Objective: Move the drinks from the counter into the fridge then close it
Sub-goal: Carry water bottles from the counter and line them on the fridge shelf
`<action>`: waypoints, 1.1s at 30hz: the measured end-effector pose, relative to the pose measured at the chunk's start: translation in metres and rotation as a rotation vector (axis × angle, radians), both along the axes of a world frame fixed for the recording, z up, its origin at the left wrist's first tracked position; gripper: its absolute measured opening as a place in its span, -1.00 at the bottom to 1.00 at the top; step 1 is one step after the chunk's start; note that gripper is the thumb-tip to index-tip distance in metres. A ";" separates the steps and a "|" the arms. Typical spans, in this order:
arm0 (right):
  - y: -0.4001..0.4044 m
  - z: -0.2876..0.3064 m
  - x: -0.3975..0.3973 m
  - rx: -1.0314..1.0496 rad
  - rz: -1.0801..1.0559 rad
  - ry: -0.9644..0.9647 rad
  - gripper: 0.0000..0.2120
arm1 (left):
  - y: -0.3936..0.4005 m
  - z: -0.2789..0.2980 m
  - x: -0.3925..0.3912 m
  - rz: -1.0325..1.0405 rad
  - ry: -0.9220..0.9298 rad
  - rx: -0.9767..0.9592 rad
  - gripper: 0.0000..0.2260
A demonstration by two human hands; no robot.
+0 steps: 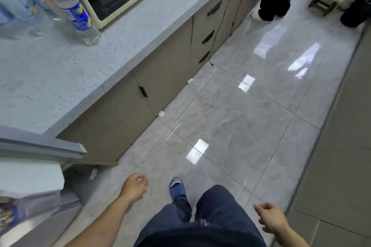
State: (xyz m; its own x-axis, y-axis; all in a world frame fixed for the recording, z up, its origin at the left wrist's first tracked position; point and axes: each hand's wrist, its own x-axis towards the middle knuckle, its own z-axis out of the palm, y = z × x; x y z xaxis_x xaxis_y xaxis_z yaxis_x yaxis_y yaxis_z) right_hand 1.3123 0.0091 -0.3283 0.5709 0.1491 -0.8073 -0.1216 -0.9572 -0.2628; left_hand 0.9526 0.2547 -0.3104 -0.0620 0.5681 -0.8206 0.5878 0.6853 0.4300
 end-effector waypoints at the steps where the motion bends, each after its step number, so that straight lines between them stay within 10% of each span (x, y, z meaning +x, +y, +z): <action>1: 0.010 -0.002 0.013 -0.016 0.035 -0.003 -0.73 | 0.008 0.002 0.010 0.018 -0.011 0.009 -0.87; 15: 0.263 -0.005 0.155 0.059 0.529 0.046 -0.74 | -0.012 0.034 0.082 0.627 0.094 0.051 -0.81; 33: 0.477 0.027 0.002 0.357 0.988 0.201 -0.89 | 0.051 0.017 0.063 0.995 0.117 0.128 -0.87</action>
